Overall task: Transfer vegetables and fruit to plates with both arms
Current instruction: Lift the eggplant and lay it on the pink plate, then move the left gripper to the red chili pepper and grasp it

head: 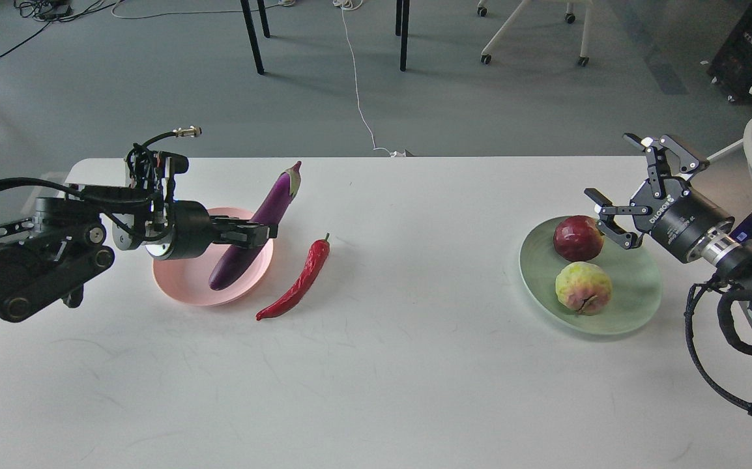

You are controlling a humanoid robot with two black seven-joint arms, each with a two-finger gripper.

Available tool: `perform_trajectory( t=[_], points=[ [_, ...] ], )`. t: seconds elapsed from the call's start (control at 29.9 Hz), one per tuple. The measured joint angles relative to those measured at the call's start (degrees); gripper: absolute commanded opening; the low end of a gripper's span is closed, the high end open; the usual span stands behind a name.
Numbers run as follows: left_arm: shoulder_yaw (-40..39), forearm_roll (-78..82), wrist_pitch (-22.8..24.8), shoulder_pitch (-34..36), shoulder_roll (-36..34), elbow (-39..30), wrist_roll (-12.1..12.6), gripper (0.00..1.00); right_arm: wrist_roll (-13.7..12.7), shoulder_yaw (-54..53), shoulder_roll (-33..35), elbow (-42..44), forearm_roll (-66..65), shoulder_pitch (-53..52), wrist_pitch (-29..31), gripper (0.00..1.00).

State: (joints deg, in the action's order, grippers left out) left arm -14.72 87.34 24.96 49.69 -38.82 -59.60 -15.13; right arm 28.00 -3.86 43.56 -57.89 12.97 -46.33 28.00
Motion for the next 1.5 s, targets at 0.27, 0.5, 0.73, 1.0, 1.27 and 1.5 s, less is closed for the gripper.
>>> perform_trajectory(
  t=[0.27,0.5,0.73,1.0,1.27,1.5],
  points=[
    [-0.04,-0.13,-0.07,-2.90,-1.14,4.01,-0.36,0.26,0.00,0.08,-0.34,0.06,-0.05,0.00,0.00,0.96],
    [-0.05,-0.03,-0.05,-3.02,-0.70,8.84,-1.32,0.59,0.00,0.11,-0.34,-0.02,-0.12,0.00,0.00,0.96],
    [0.02,0.11,0.21,-2.89,-1.02,9.39,-3.26,0.98,0.00,0.11,-0.33,-0.04,-0.14,0.02,0.00,0.96],
    [-0.11,0.93,0.34,-1.61,-1.04,9.33,-3.44,0.99,0.00,0.08,-0.31,-0.07,-0.21,0.02,0.00,0.96],
    [-0.19,2.69,-0.10,2.06,-0.98,7.76,-7.00,0.99,0.00,0.08,-0.25,-0.12,-0.23,0.02,0.00,0.96],
    [-0.29,6.00,-0.18,6.70,-0.29,-1.33,-7.02,0.99,0.00,0.08,-0.25,-0.10,-0.24,0.02,0.00,0.96]
  ],
)
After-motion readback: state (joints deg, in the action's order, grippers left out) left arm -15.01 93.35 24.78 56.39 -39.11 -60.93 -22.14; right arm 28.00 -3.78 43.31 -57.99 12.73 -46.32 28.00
